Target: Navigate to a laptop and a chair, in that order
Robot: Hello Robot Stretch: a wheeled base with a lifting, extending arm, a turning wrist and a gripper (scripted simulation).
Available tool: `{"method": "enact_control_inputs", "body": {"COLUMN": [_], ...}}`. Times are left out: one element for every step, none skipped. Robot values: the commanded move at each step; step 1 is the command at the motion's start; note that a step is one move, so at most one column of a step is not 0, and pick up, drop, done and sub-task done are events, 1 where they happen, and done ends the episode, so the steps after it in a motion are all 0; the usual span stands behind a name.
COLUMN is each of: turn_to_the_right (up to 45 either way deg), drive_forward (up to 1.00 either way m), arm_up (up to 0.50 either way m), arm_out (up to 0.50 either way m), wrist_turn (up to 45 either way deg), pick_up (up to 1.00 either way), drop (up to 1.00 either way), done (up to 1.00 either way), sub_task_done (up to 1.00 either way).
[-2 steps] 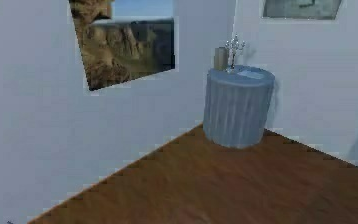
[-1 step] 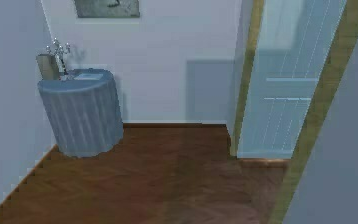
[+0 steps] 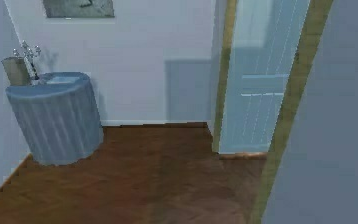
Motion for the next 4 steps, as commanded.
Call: {"method": "enact_control_inputs", "body": {"turn_to_the_right": [0.0, 24.0, 0.0, 45.0], "drive_forward": [0.95, 0.00, 0.45, 0.00], "arm_up": [0.00, 0.00, 0.00, 0.00], "arm_out": [0.00, 0.00, 0.00, 0.00], "wrist_turn": [0.0, 0.0, 0.0, 0.0], "pick_up": [0.00, 0.00, 0.00, 0.00], "drop": [0.00, 0.00, 0.00, 0.00], "done": [0.00, 0.00, 0.00, 0.00], "sub_task_done": [0.00, 0.00, 0.00, 0.00]}}
